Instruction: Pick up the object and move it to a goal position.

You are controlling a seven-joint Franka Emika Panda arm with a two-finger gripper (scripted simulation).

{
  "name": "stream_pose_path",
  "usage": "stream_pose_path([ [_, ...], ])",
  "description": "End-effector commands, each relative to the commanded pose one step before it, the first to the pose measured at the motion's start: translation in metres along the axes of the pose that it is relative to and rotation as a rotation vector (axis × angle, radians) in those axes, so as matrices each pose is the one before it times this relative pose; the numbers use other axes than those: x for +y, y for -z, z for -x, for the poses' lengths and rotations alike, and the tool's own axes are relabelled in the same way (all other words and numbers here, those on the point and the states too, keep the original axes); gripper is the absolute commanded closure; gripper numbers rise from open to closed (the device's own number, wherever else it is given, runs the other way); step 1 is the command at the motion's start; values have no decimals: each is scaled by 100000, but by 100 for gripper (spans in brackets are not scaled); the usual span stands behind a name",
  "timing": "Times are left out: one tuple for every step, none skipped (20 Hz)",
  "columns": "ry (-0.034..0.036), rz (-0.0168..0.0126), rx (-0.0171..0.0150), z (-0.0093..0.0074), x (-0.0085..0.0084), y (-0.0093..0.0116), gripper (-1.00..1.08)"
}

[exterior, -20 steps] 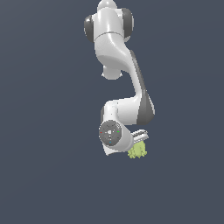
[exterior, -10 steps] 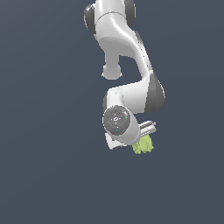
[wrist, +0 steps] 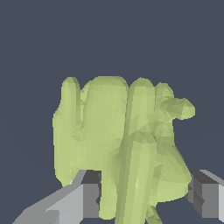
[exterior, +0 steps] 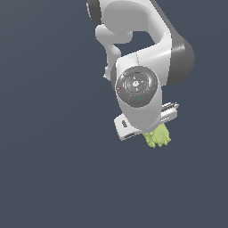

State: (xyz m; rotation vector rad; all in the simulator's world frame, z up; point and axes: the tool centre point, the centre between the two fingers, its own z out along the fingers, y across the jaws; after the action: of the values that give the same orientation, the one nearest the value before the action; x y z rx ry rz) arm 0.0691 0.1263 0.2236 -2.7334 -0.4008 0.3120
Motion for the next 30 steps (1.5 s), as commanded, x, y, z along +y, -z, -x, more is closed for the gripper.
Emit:
stream_pose_path([
  [-9, 9, -49, 270, -1527, 2089, 108],
  [0, 0, 0, 83, -577, 801, 108],
  [0, 0, 0, 78, -568, 789, 108],
  [0, 0, 0, 74, -559, 775, 108],
  [0, 0, 0, 70, -549, 760, 108],
  [0, 0, 0, 65, -538, 743, 108],
  [0, 0, 0, 60, -526, 726, 108],
  [0, 0, 0, 56, -513, 707, 108],
  [-51, -81, 17, 53, -432, 704, 108],
  [0, 0, 0, 45, -474, 651, 108],
  [0, 0, 0, 39, -438, 600, 108],
  [0, 0, 0, 33, -405, 553, 108],
  [0, 0, 0, 28, -375, 510, 108],
  [-47, -45, 24, 28, -297, 491, 108],
  [0, 0, 0, 19, -320, 434, 108],
  [0, 0, 0, 15, -293, 396, 108],
  [0, 0, 0, 11, -257, 348, 108],
  [0, 0, 0, 8, -225, 303, 108],
  [-42, -51, 20, 9, -146, 283, 108],
  [0, 0, 0, 3, -171, 230, 108],
  [0, 0, 0, 1, -148, 199, 108],
  [0, 0, 0, 0, -128, 172, 108],
  [0, 0, 0, -1, -110, 148, 108],
  [0, 0, 0, -2, -94, 127, 108],
  [0, 0, 0, -3, -80, 108, 108],
  [0, 0, 0, -3, -68, 91, 108],
  [0, 0, 0, -3, -57, 77, 108],
  [0, 0, 0, -3, -47, 64, 108],
  [-26, -62, 17, 2, 7, 72, 108],
  [0, 0, 0, -3, -31, 42, 108],
])
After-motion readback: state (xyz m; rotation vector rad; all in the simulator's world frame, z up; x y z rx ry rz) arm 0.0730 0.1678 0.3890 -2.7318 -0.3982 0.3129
